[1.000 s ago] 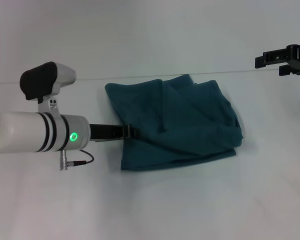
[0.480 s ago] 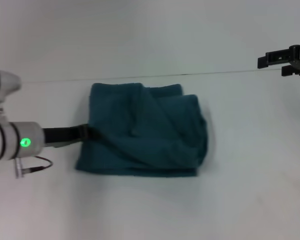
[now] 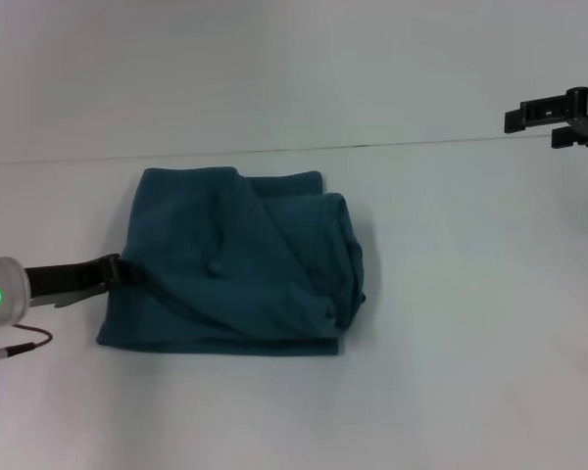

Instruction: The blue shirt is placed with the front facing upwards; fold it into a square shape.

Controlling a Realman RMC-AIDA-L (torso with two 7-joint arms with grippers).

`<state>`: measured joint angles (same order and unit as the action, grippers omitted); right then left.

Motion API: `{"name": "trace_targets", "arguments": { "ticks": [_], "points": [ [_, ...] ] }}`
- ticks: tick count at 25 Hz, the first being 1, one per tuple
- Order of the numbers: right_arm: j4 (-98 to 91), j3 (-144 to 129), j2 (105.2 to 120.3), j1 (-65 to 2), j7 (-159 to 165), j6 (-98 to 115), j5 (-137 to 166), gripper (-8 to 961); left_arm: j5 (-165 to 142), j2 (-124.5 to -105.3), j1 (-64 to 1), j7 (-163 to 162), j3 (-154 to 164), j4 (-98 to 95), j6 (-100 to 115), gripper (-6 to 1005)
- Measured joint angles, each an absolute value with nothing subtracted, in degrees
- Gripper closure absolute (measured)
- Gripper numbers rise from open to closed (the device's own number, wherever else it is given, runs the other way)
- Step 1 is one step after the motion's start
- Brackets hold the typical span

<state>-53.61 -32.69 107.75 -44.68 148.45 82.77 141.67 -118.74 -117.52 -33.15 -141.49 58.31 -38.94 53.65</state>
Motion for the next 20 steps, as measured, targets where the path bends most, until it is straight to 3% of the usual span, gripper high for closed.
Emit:
{"name": "trace_targets", "arguments": {
  "ticks": [11, 18, 20],
  "points": [
    [-53.6, -32.8, 107.84, -45.0, 148.1, 82.7, 141.7, 17, -118.8, -115.71, -32.6, -141.9, 56.1, -38.7, 56.8, 838],
    [-53.6, -32.7, 108.02, -44.9, 146.8, 82.3, 139.8, 17, -118.3, -116.55, -28.9, -141.6, 48.6, -44.0, 59.9, 818],
    [-53.6, -32.7, 108.01, -44.7, 146.2, 82.2, 138.8, 17, -118.3, -116.64, -28.5, -141.6, 46.4, -44.9, 61.0, 733]
  ]
}}
